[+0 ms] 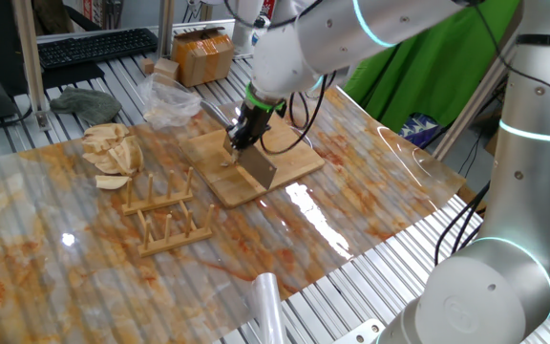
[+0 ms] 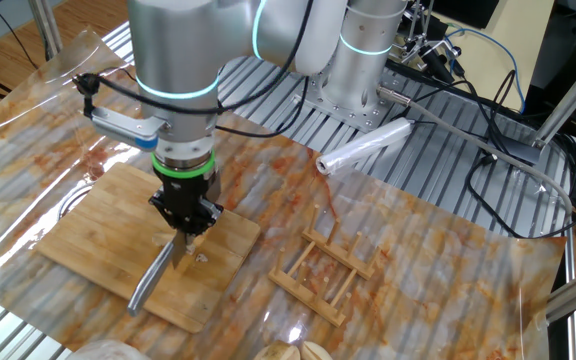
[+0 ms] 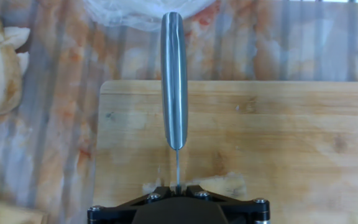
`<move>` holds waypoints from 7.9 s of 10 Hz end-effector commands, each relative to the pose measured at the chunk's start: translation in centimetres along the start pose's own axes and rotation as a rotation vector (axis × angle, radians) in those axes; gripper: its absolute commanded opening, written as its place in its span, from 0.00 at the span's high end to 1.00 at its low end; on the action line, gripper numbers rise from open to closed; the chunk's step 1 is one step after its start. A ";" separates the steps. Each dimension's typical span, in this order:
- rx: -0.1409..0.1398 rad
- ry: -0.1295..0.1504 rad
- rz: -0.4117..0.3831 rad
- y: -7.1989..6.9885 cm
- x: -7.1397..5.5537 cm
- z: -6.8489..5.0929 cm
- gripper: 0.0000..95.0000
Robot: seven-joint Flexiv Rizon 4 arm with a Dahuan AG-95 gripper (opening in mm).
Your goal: Slice the lotus root
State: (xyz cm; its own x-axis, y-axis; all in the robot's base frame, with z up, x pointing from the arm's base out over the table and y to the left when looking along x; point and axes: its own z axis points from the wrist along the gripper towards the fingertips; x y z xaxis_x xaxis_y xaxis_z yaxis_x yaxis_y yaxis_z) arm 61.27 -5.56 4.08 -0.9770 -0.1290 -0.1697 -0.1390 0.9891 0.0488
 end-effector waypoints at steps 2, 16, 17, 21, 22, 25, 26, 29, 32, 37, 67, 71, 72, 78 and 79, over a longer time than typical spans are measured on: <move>-0.005 0.026 0.002 0.0 -0.1 -0.3 1.00; -0.010 0.034 0.014 0.6 -0.3 -0.1 1.00; 0.001 0.037 0.010 0.6 -0.3 -0.6 1.00; 0.002 0.048 0.010 0.6 -0.3 -0.7 1.00; -0.001 0.045 0.013 0.7 -0.3 -0.7 1.00; 0.004 0.048 0.011 0.7 -0.3 -0.6 1.00; 0.002 0.048 0.013 0.7 -0.3 -0.7 1.00; -0.001 0.053 0.011 0.7 -0.3 -0.9 1.00; 0.006 0.059 0.003 0.7 -0.2 -1.1 1.00; 0.010 0.055 0.012 1.0 0.0 -0.8 1.00; 0.005 0.032 0.026 1.6 1.8 1.4 1.00; -0.004 0.053 0.074 2.2 1.5 0.2 1.00; -0.007 0.054 0.075 2.3 1.4 -0.2 1.00; -0.005 0.059 0.069 2.3 1.3 -1.4 1.00; -0.006 0.061 0.074 2.4 1.1 -2.0 1.00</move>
State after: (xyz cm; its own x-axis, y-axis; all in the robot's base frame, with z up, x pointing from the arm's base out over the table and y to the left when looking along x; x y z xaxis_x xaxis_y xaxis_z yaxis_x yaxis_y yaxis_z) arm 59.36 -3.50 6.06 -0.9928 -0.0609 -0.1036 -0.0682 0.9954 0.0676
